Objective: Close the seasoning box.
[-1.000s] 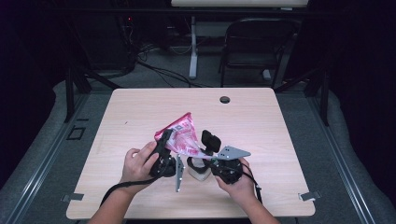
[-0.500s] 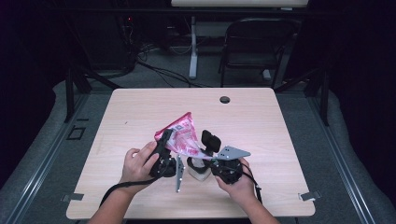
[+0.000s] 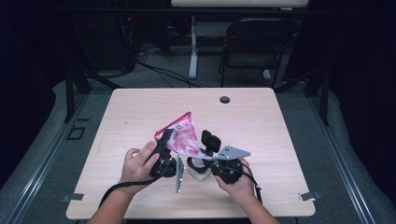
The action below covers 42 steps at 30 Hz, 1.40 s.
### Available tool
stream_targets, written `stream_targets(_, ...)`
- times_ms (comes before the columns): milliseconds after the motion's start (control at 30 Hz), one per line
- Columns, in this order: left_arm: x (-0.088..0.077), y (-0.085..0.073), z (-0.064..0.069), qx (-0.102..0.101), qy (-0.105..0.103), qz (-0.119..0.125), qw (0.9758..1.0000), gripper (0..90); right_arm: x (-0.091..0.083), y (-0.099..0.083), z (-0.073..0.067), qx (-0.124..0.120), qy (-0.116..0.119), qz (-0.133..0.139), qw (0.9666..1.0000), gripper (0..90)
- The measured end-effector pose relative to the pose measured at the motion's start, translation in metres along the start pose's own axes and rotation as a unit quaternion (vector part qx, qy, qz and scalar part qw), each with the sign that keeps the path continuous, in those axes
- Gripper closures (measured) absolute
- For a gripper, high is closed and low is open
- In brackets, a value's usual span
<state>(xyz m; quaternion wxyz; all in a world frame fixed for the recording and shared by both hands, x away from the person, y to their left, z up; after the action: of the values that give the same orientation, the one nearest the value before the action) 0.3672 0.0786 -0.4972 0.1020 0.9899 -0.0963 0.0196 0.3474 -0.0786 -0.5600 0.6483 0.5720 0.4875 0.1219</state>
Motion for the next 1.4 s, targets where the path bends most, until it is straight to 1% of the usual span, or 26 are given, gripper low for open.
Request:
stream_targets(200,-0.0002,0.0005,-0.0002,0.006,0.001,0.0,1.0,67.2,0.0008,-0.0005,-0.0001,0.001,-0.001,-0.001,1.0,89.9)
stream_targets(300,-0.0006,0.0006,-0.0002,0.002,0.002,-0.001,1.0,67.2,0.0012,-0.0007,-0.0005,0.0,0.0,-0.001,1.0,89.9)
stream_targets(467,-0.001,0.0012,-0.0002,0.003,0.001,0.0,1.0,67.2,0.0016,-0.0014,-0.0003,-0.001,-0.001,-0.004,1.0,89.9)
stream_targets(500,-0.0003,0.0018,0.0,0.001,0.005,0.005,1.0,67.2,0.0018,-0.0014,-0.0003,0.0,-0.001,-0.003,1.0,89.9)
stream_targets(600,-0.0001,0.0025,-0.0007,0.004,0.008,0.008,0.9999,67.2,0.0019,-0.0019,0.0001,0.002,0.0,-0.004,1.0,90.0)
stream_targets(1100,-0.0021,0.0026,-0.0019,0.003,0.004,0.003,1.0,67.2,0.0024,-0.0017,-0.0006,0.001,0.002,-0.003,1.0,89.9)
stream_targets(1267,-0.0019,0.0035,-0.0023,0.003,0.007,0.008,0.9999,67.3,0.0024,-0.0017,-0.0006,0.002,0.002,-0.003,1.0,89.9)
stream_targets(1333,-0.0025,0.0036,-0.002,0.001,0.005,0.006,1.0,67.2,0.0023,-0.0018,-0.0003,0.002,0.001,-0.003,1.0,89.9)
stream_targets(1367,-0.0024,0.0043,-0.0031,0.004,0.008,0.008,0.9999,67.2,0.0022,-0.0018,-0.0002,0.002,0.001,-0.003,1.0,89.9)
stream_targets(1400,-0.0027,0.0041,-0.0027,0.003,0.006,0.007,1.0,67.2,0.0023,-0.0018,-0.0003,0.002,0.002,-0.003,1.0,89.9)
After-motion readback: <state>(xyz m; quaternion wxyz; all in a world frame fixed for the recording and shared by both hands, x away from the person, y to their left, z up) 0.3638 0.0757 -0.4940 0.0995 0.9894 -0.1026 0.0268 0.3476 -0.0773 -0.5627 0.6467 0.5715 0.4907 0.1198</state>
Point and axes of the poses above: each handheld gripper's, and its own axes: x roughly forward along the jaws, y roughly out of its top, z roughly to its right, the point moved 8 cm from there along x, roughly forward along the jaws, and after that the axes turned 5 degrees about y, right-handed, at the moved point
